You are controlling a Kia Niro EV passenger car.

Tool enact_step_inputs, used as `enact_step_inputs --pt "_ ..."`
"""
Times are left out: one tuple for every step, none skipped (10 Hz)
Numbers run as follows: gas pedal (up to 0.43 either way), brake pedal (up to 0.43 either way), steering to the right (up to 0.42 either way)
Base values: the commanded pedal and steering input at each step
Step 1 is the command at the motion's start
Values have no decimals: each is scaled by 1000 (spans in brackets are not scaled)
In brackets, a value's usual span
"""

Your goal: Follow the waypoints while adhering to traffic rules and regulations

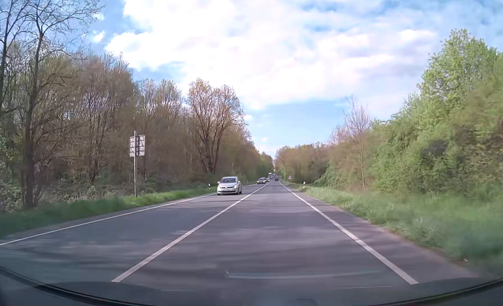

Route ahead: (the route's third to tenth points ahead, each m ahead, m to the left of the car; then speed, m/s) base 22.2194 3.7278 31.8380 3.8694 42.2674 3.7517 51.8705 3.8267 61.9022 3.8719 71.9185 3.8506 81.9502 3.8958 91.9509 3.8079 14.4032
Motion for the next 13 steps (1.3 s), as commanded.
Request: enact_step_inputs --pt "150 0 0" --pt "150 0 0" --pt "150 0 0" --pt "150 0 -1" --pt "138 0 -1" --pt "138 0 0" --pt "138 0 -1" --pt "138 0 -1" --pt "138 0 -1" --pt "138 0 -1" --pt "138 0 -1" --pt "138 0 -1" --pt "138 0 -1"
